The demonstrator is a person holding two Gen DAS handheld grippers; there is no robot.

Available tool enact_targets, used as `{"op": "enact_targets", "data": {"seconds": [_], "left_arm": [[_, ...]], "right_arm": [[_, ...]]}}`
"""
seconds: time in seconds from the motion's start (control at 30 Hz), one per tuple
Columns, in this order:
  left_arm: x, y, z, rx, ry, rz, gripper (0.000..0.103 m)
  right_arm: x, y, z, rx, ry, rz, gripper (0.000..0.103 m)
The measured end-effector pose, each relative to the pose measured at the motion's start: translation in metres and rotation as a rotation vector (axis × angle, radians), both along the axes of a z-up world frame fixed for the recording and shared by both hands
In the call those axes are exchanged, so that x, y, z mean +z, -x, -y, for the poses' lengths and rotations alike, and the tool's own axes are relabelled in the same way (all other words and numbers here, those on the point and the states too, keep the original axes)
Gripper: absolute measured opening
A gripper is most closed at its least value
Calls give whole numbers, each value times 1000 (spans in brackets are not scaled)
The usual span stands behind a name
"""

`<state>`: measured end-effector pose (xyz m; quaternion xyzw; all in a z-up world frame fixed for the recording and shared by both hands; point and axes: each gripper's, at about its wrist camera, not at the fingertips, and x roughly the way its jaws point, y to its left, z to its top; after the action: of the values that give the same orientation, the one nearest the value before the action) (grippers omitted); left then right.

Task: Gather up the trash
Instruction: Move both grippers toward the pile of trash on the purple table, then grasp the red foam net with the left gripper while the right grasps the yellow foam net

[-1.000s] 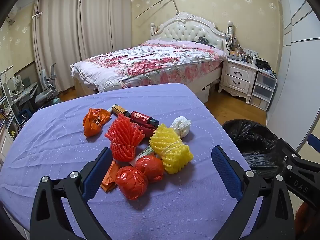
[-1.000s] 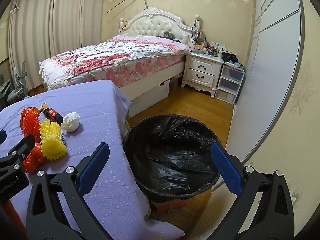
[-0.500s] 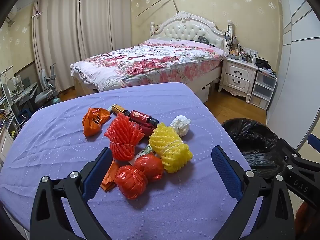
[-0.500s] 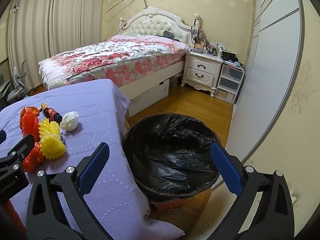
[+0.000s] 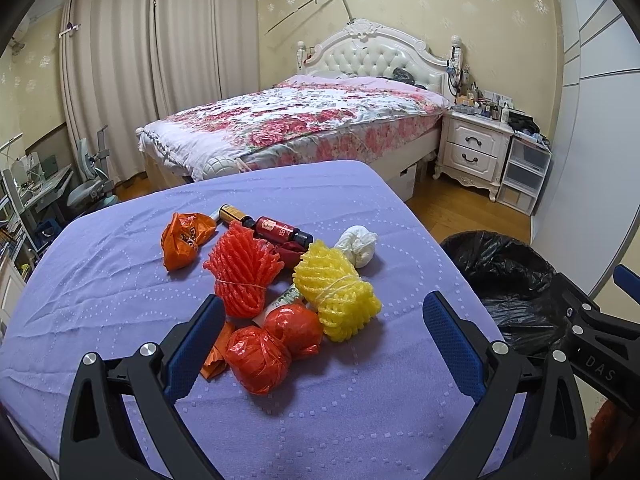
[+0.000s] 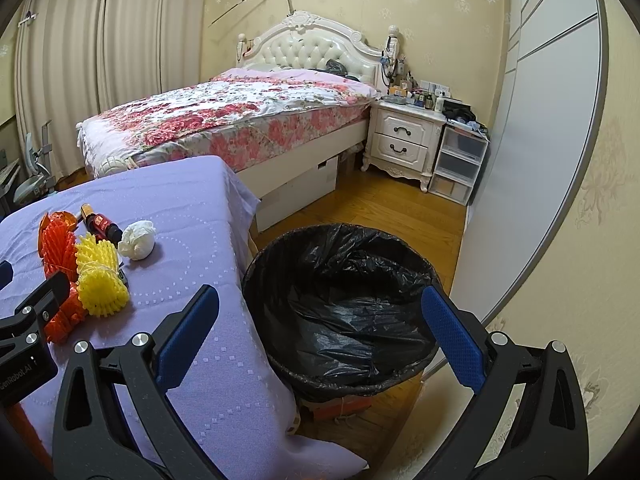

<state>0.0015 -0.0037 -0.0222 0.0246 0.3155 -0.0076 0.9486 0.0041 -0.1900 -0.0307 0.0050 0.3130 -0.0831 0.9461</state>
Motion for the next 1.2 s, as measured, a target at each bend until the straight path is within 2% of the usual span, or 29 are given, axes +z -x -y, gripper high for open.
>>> {"op": "enact_targets", "data": {"seconds": [0.37, 0.53, 0.63, 0.67, 0.73, 0.83, 0.9, 1.1, 1.2], "left_arm": [[2, 1, 1, 6, -3, 3, 96], [2, 5, -14, 31, -12, 0, 95], [0, 6, -31, 57, -9, -18, 85], [-1, 7, -36, 67, -9, -26, 77], [-3, 5, -49, 80, 4, -48, 75], [-5, 3, -67, 111, 9, -60, 75], [-5, 4, -77, 127, 11, -64, 75], [-2, 4, -95, 154, 6, -65, 75], [-2, 5, -103, 166, -10, -61, 76]], "right_arm": [[-2, 0, 2, 0, -6, -6, 99], [-6, 1, -2, 13, -11, -14, 99], [-9, -4, -9, 28, -17, -27, 99], [-9, -4, -10, 33, -19, -30, 99], [-11, -5, -16, 50, -24, -40, 99], [-13, -7, -24, 77, -33, -54, 91], [-14, -9, -28, 99, -43, -71, 79], [-15, -15, -52, 174, -64, -102, 72], [-13, -18, -66, 209, -66, -102, 72]]}}
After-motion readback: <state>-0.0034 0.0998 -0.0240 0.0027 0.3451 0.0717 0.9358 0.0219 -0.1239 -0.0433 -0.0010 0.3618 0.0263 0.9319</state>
